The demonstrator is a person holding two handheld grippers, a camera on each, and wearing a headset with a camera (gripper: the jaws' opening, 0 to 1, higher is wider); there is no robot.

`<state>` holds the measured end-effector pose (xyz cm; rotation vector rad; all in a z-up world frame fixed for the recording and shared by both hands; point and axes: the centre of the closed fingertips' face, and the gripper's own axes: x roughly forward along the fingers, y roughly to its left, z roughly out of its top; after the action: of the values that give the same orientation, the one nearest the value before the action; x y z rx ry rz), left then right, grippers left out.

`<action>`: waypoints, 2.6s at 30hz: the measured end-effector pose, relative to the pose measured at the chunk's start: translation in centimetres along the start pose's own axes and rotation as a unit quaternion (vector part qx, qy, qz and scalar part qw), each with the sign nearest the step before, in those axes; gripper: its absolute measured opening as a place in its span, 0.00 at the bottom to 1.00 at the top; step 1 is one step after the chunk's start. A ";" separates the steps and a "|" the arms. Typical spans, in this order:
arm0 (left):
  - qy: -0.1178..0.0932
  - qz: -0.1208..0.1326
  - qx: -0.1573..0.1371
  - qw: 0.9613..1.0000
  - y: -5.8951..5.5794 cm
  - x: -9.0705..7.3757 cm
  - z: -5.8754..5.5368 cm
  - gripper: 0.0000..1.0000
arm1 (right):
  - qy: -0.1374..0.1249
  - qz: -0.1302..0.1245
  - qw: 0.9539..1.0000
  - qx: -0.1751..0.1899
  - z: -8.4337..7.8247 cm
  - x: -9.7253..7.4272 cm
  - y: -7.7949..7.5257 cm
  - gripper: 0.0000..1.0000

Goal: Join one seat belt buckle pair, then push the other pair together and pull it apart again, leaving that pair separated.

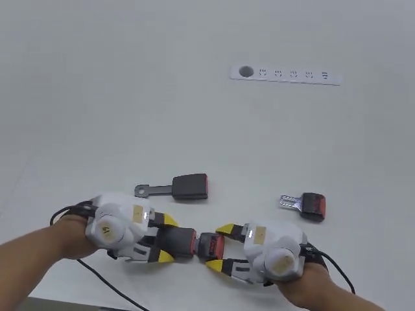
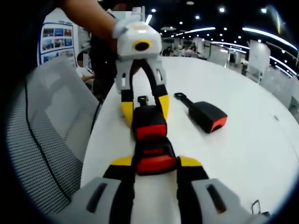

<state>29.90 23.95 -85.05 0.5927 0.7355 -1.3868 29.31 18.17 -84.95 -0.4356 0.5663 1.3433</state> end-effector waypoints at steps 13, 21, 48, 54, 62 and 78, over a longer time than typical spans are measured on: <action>-0.007 -0.002 -0.007 1.000 0.1 0.0 0.0 0.35 | -0.007 -0.008 1.000 0.004 -0.1 -0.1 0.0 0.33; -0.011 -0.002 -0.012 1.000 0.1 0.0 0.0 0.35 | -0.009 -0.011 1.000 0.010 -0.1 -0.1 0.0 0.33; 0.011 0.102 -0.019 0.995 1.8 -2.8 2.1 0.73 | -0.025 -0.101 0.993 0.055 -1.1 -8.9 -4.8 0.84; 0.008 0.120 -0.007 0.993 3.9 -4.3 3.2 0.73 | -0.008 -0.129 0.989 0.066 -3.6 -12.3 -7.5 0.83; 0.004 0.140 -0.013 0.990 7.7 -4.6 4.1 0.72 | 0.016 -0.132 0.988 0.081 -6.6 -14.7 -10.1 0.81; 0.043 0.110 -0.019 0.993 11.1 -0.8 2.2 0.64 | 0.051 -0.062 0.993 0.087 -9.7 -14.7 -12.9 0.68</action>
<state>41.19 23.97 -83.56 0.6857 0.7407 -1.1467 38.87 -1.41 -83.98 -0.3914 0.7247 1.1466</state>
